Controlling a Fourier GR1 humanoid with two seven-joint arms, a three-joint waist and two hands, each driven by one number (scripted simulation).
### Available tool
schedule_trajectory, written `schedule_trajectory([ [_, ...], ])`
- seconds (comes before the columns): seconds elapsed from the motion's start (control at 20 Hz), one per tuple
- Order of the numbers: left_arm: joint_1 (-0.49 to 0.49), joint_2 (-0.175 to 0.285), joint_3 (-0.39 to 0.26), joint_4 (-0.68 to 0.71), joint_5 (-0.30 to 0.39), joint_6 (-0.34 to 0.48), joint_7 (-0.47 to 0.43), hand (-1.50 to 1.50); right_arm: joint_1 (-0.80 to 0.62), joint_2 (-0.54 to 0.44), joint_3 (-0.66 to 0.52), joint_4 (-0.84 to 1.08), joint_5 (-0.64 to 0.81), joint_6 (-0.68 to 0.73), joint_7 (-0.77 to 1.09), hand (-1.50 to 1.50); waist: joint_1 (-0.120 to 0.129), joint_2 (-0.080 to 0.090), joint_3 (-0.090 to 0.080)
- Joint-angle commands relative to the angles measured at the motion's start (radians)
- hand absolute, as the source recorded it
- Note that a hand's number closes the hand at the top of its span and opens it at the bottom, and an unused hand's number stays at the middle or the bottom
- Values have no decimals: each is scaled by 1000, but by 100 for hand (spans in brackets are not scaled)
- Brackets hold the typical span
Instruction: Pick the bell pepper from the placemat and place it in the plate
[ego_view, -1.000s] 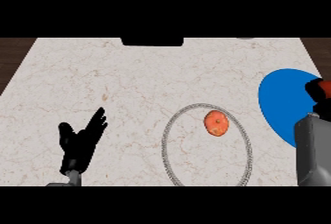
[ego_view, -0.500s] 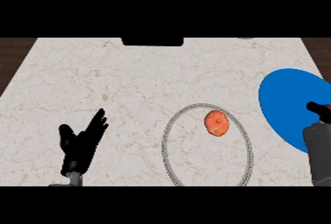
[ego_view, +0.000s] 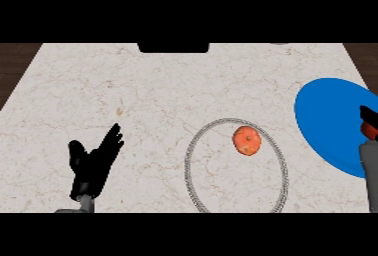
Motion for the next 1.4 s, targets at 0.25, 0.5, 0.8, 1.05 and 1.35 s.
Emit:
schedule_trajectory([
  [0.25,11,20,40,-18,30,-17,10,0,206,73,-15,-314,-495,45,-342,-150,-18,-7,-3],
  [0.5,51,-1,4,-25,-10,-4,-25,0,395,246,52,-564,-633,156,-496,-150,-26,-11,-5],
  [0.8,60,2,17,0,-9,-25,-62,0,609,318,199,-715,-686,215,-510,-150,-17,-8,-7],
  [1.05,-8,-34,7,8,-26,14,1,0,746,320,453,-831,-583,52,-349,-150,-15,-6,-7],
  [1.35,-65,4,57,35,2,-30,29,0,847,321,639,-881,-494,-79,-254,-150,-14,-5,-7],
])
